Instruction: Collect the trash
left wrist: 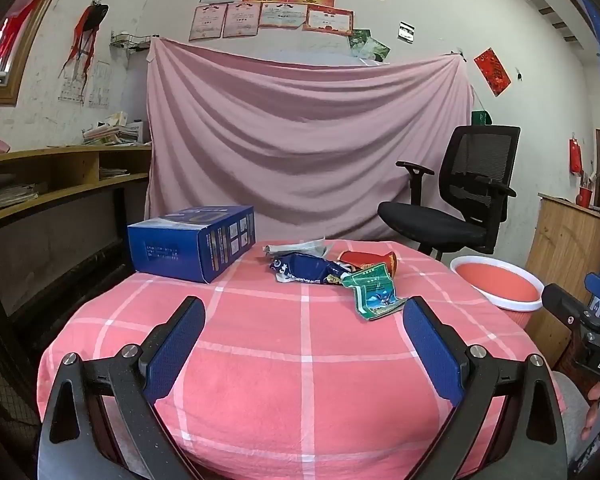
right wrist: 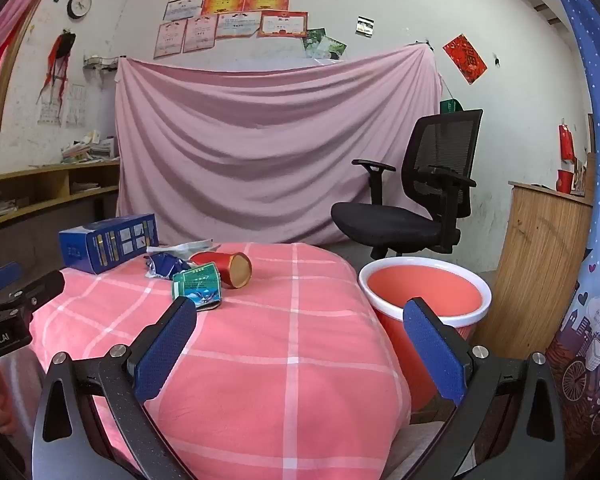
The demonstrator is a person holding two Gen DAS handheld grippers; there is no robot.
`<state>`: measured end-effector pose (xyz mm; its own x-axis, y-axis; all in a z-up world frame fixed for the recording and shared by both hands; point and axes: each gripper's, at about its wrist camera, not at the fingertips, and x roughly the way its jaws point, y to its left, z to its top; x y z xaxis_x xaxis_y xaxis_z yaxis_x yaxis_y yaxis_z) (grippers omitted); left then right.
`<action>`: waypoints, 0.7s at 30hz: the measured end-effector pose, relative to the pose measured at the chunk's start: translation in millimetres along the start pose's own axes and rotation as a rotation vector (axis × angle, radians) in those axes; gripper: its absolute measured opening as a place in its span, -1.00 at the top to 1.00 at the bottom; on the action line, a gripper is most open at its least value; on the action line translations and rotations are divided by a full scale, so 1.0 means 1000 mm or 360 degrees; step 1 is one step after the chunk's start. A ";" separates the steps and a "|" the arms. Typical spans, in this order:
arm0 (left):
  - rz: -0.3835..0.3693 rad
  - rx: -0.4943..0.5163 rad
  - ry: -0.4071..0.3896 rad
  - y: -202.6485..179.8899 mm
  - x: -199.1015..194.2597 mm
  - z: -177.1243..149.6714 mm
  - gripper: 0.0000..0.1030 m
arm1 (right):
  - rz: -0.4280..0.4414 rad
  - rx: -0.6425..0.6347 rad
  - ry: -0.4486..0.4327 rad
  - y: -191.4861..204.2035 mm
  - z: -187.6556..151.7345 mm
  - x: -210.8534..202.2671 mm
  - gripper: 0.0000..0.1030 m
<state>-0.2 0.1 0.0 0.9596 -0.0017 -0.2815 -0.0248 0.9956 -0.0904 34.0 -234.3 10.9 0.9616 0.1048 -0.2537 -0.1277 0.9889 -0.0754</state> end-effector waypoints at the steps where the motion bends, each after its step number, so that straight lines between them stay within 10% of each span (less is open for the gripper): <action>1: 0.0001 0.0001 0.0000 0.000 0.000 0.000 -0.88 | 0.0000 0.0000 0.0001 0.000 0.000 0.000 -1.00; 21: 0.0002 0.0006 0.0004 0.000 0.000 0.000 -0.88 | 0.0001 0.0005 0.0004 0.001 0.000 0.000 -1.00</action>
<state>-0.2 -0.1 0.0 0.9588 -0.0007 -0.2839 -0.0250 0.9959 -0.0866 34.1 -233.3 10.4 0.9609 0.1052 -0.2562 -0.1275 0.9892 -0.0722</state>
